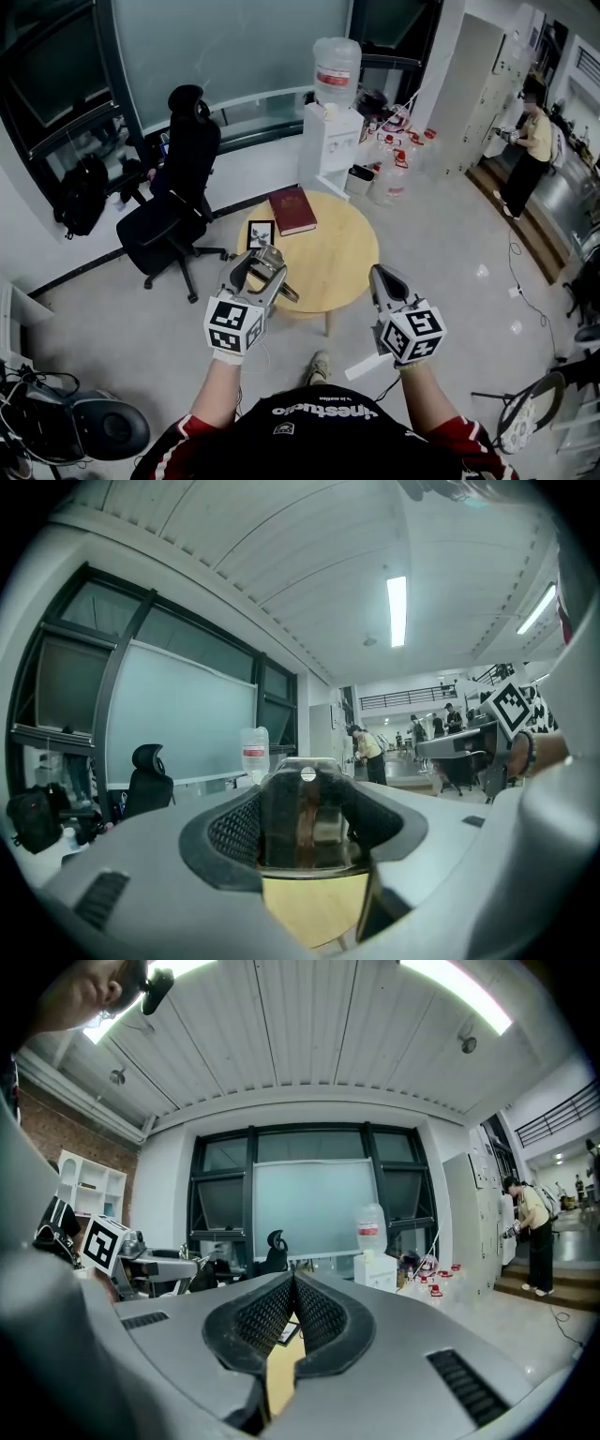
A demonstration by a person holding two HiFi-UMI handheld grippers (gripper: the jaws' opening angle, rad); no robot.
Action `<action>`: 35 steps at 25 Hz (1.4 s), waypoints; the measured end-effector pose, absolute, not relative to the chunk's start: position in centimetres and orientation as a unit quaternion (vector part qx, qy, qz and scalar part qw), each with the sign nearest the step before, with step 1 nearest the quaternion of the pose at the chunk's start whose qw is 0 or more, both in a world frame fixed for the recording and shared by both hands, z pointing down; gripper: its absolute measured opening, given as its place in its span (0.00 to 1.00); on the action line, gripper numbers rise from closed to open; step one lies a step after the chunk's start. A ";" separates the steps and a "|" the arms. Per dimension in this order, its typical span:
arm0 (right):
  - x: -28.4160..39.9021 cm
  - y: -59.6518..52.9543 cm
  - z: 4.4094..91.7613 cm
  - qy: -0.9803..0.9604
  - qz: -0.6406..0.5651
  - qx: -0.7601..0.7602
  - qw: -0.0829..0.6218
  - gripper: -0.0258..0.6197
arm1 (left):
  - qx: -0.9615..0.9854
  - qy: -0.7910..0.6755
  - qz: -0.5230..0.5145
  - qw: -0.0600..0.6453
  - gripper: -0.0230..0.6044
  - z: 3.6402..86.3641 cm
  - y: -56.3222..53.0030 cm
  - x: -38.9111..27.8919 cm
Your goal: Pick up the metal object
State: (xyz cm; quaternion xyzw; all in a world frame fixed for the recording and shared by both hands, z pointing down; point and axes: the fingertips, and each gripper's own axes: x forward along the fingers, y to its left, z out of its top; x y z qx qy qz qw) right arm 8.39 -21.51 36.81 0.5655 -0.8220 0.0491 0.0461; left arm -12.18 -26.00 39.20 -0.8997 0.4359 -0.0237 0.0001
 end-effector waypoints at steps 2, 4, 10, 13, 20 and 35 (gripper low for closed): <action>8.5 -21.5 37.1 -0.821 0.049 0.567 0.049 0.09 | -0.899 0.438 -0.021 -0.001 0.51 39.4 -25.9 -12.4; 8.8 -21.4 37.3 -0.819 0.050 0.569 0.050 0.09 | -0.898 0.439 -0.018 -0.002 0.51 39.4 -25.8 -12.4; 8.9 -21.2 37.8 -0.814 0.047 0.575 0.064 0.09 | -0.900 0.436 -0.016 -0.001 0.51 39.4 -25.5 -12.3; 9.0 -21.1 38.1 -0.814 0.050 0.576 0.063 0.09 | -0.901 0.433 -0.017 0.001 0.51 39.5 -25.4 -11.9; 8.8 -20.8 37.8 -0.814 0.052 0.575 0.059 0.09 | -0.903 0.430 -0.020 0.010 0.51 39.1 -25.0 -11.9; 10.2 -19.5 37.2 -0.811 0.053 0.580 0.052 0.09 | -0.908 0.418 -0.020 0.014 0.51 38.5 -23.8 -9.8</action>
